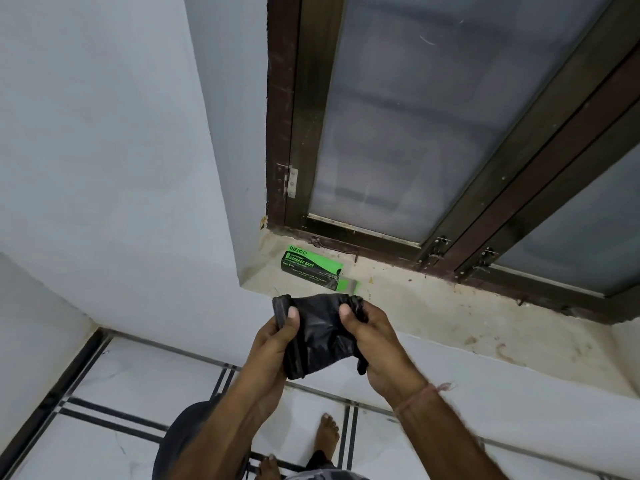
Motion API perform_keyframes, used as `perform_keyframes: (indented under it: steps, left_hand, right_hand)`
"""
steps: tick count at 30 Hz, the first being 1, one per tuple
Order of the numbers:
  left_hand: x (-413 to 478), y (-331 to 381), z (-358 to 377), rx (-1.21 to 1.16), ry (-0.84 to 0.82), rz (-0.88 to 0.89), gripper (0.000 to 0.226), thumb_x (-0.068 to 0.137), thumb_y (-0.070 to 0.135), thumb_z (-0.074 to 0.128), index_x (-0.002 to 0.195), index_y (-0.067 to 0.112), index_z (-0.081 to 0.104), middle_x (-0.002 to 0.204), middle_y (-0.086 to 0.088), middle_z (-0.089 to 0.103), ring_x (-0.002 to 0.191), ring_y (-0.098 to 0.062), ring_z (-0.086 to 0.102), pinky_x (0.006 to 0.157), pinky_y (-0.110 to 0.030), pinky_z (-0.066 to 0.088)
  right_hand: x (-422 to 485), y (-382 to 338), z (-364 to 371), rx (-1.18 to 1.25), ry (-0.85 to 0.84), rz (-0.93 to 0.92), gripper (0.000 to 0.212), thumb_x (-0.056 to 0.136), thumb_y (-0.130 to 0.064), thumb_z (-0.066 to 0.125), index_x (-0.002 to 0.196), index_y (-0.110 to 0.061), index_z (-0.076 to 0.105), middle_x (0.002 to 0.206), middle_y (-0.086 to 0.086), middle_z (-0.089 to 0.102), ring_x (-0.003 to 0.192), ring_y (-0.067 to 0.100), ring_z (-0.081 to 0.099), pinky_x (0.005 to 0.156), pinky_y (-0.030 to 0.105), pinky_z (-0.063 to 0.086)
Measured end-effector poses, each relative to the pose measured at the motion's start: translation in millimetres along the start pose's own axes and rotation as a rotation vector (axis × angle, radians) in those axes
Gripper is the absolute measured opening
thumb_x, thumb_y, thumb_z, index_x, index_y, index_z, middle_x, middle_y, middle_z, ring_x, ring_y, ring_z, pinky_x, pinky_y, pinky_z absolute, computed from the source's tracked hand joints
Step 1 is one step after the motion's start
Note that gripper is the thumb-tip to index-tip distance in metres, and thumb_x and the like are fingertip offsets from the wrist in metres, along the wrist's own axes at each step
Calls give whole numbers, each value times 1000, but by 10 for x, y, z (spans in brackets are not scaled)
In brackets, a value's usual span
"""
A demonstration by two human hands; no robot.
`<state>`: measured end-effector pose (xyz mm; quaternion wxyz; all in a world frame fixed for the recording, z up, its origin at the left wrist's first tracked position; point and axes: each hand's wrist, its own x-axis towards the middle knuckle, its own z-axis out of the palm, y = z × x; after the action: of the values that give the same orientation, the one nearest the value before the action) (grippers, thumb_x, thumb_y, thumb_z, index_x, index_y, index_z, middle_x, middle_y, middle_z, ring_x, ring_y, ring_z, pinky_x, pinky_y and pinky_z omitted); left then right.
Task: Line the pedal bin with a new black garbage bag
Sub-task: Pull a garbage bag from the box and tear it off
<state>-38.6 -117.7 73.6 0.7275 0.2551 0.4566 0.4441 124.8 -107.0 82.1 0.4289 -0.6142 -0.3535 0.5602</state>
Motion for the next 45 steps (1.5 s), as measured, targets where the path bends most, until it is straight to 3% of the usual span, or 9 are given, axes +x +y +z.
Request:
perform_keyframes:
  steps: [7,15,20,23,25,29,33,38,45]
  left_hand:
    - [-22,-11,-28,-4,14,-3,43,102,41,53,125,10,70,121,-19,74,114,-37,70,103,-57,52]
    - [-28,-62,-97,5,17,-23,50,103,48,49,128,9,68,124,-22,72,118,-41,67,104,-61,50]
    - [-26,-47,-68,1,16,-34,53,102,51,47,131,12,68,125,-18,72,118,-38,68,104,-58,51]
    - [-24,-40,-64,6,7,-24,54,104,50,44,133,10,66,128,-19,71,121,-36,67,108,-55,48]
    - [-27,-42,-59,4,15,-28,57,102,52,46,132,7,66,126,-20,71,119,-37,68,106,-53,50]
    - [-30,-48,-60,19,24,-21,59,99,56,47,131,10,67,126,-18,72,120,-36,67,106,-54,50]
    - [-25,-50,-36,23,25,-16,59,101,56,45,131,10,67,126,-17,72,120,-35,67,109,-57,47]
    - [-29,-68,-30,40,-9,-6,53,100,50,49,128,9,69,126,-18,72,120,-35,68,108,-56,48]
    - [-67,-97,-53,113,-14,-9,40,99,40,56,111,8,76,106,-22,76,104,-43,72,100,-63,51]
  right_hand:
    - [-82,-56,42,-119,-133,-50,26,100,-35,67,100,-10,71,82,-1,74,71,14,68,51,19,44]
    - [-61,-34,11,-115,-205,-42,41,97,-40,71,104,1,69,86,16,72,80,19,67,67,31,47]
    - [-18,2,6,-87,-64,0,20,105,-23,61,110,-7,70,103,12,80,97,29,76,73,32,58]
    - [-61,-54,-12,-80,-124,31,30,102,-37,64,107,-9,72,89,9,76,67,21,70,47,25,44]
    - [-88,-39,-21,-192,-225,16,47,94,-51,72,98,-4,70,76,11,66,59,23,55,51,32,34]
    - [-64,-4,-38,-170,-162,18,30,104,-33,63,91,-6,65,66,17,60,50,24,49,46,32,34]
    - [-51,-14,-30,-50,-138,-16,17,106,-23,59,112,-13,72,93,14,78,74,30,69,58,35,52]
    - [-118,-38,-30,-148,-206,36,44,92,-50,74,87,-6,74,68,14,55,54,25,47,46,29,29]
    - [-117,-56,-75,-153,-144,91,31,97,-36,71,86,-7,73,69,5,67,54,17,60,50,25,41]
